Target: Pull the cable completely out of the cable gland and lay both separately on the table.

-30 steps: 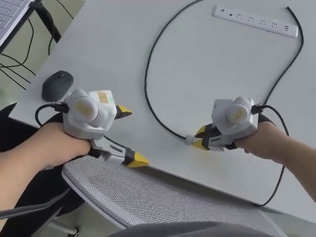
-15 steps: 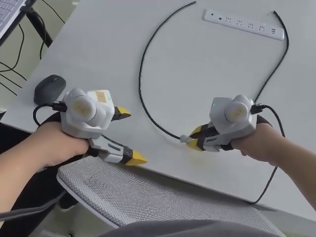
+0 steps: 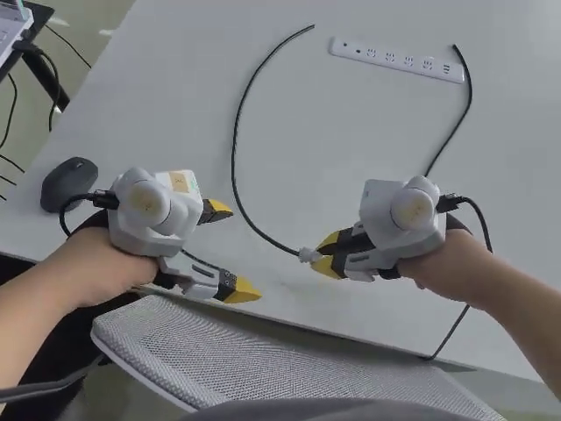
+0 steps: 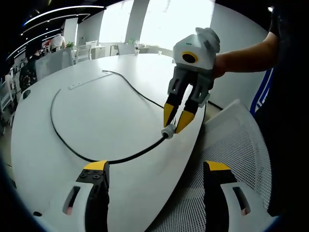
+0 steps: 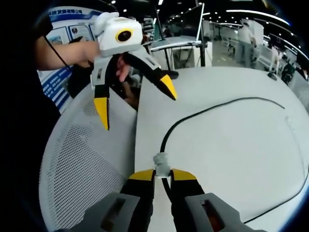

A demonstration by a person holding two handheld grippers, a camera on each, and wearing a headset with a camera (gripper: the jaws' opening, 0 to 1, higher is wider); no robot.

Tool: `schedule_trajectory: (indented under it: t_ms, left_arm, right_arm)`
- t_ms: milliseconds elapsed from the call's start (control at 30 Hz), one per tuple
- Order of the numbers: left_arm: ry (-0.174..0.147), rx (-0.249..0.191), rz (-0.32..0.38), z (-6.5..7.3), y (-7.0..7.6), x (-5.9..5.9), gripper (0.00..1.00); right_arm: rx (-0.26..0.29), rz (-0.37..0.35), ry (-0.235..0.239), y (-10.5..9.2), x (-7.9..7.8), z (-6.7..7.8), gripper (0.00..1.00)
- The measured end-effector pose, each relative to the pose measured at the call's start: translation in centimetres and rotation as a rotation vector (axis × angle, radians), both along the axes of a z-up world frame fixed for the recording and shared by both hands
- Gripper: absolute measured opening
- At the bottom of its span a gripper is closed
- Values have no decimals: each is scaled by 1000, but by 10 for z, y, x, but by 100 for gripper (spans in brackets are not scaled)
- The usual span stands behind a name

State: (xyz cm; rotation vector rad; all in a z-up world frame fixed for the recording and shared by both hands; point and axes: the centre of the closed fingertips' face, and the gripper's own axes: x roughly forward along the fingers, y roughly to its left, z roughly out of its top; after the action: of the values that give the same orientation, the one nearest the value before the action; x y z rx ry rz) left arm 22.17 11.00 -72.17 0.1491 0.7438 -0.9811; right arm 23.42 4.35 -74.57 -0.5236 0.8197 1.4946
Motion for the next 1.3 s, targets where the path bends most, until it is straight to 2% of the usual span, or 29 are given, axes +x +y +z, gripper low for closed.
schedule_trajectory:
  t_ms: [267,367,500,733,933,1033,1300]
  left_arm:
    - [-35,-55,-32,14,-17,9,78]
    - [-37,-57,-52,15,-22,11,76]
    - [-46,-86,-72,21,-31,14,73]
    - [-38,-141,-83,27,-42,17,67]
    - [-34,-173,-95,30,-50,19,61]
    - [-28,-207,-92,34,-54,20,58]
    - [-25,-215,-112,36,-58,18,49]
  right_arm:
    - [11,3,-38,3,2,24,6]
    - [9,13,-54,5,3,30,6]
    - [-4,37,-82,5,1,36,6]
    - [-8,63,-120,4,0,46,6]
    - [-6,73,-126,0,1,51,6]
    - [-3,75,-124,-1,1,52,6]
    - [14,83,-107,-3,-2,55,7]
